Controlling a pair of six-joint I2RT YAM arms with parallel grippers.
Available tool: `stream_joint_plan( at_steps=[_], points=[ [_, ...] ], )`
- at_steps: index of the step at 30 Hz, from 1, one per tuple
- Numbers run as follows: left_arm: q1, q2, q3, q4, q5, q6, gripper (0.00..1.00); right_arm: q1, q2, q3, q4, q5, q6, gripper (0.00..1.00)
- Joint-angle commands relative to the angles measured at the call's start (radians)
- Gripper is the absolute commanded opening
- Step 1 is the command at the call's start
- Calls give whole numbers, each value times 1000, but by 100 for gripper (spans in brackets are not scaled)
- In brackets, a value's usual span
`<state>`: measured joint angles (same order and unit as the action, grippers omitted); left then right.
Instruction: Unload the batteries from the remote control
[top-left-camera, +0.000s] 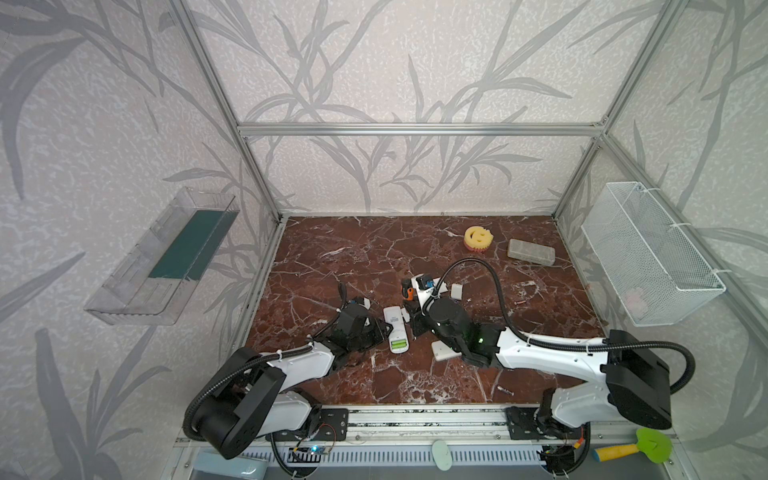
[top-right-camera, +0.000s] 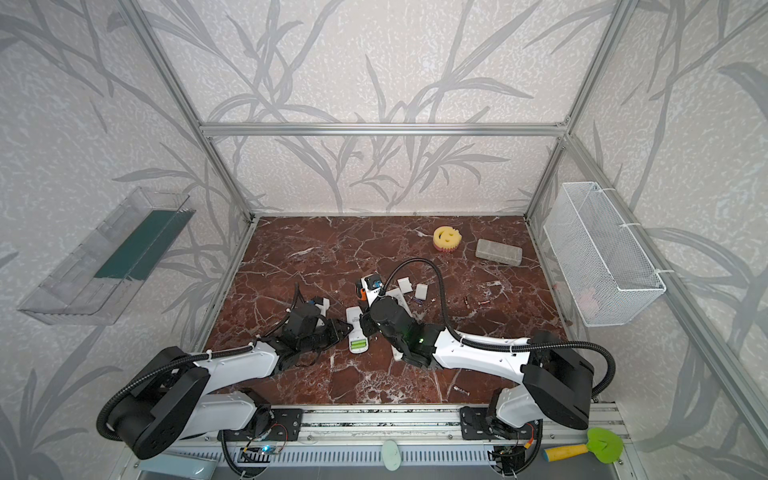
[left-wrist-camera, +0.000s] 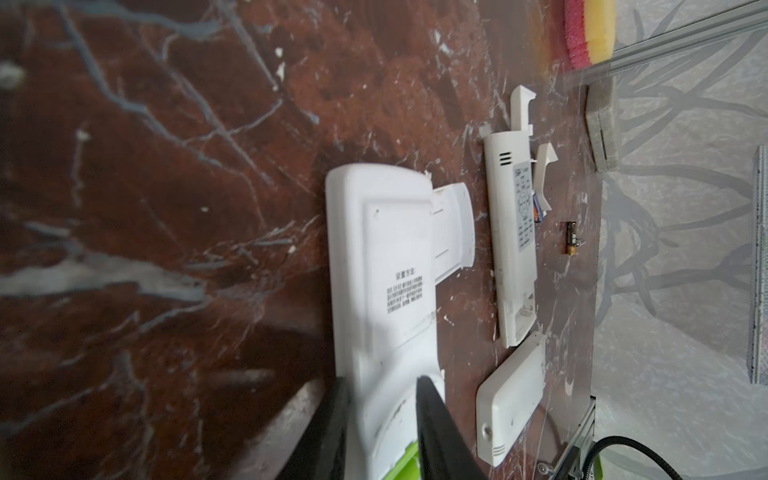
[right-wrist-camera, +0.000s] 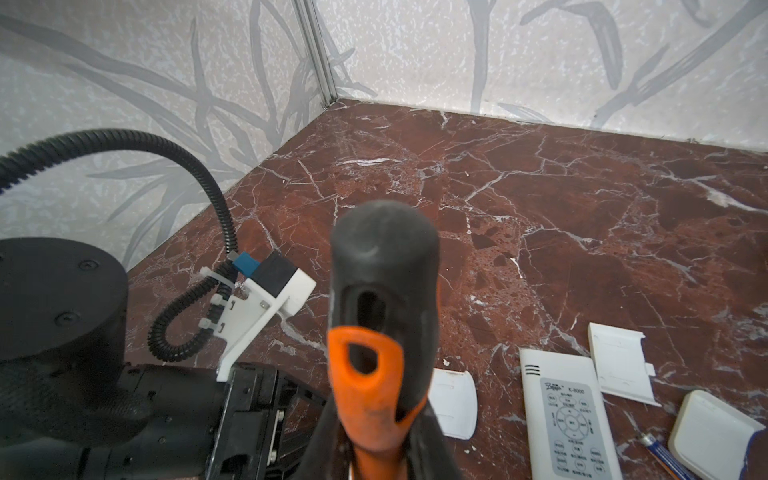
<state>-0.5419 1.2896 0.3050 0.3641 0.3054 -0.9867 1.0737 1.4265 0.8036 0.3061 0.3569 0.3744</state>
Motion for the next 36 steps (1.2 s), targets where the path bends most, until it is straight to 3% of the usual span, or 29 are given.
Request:
stream_joint_plan(
  at_steps=[1, 6, 11, 17, 24, 32, 36],
  points=[
    [-4, -40, 19, -9, -24, -3, 35, -5, 3, 23, -8, 0, 23, 0],
    [-6, -187, -21, -172, -61, 7, 41, -5, 13, 18, -13, -9, 51, 0],
    [-9, -275, -73, -251, -85, -17, 35, -2, 41, 29, -25, -29, 71, 0],
    [-73, -207, -80, -164, -85, -43, 26, -2, 67, 49, -28, -43, 68, 0],
    [-139, -57, -47, -7, -65, -68, 25, -2, 65, 62, -38, -27, 52, 0],
    [-141, -89, -36, -22, -71, -58, 27, -2, 79, 92, -48, 17, 24, 0],
    [-142, -111, -51, -19, -79, -61, 31, -2, 114, 84, 41, -27, -10, 0]
  ],
)
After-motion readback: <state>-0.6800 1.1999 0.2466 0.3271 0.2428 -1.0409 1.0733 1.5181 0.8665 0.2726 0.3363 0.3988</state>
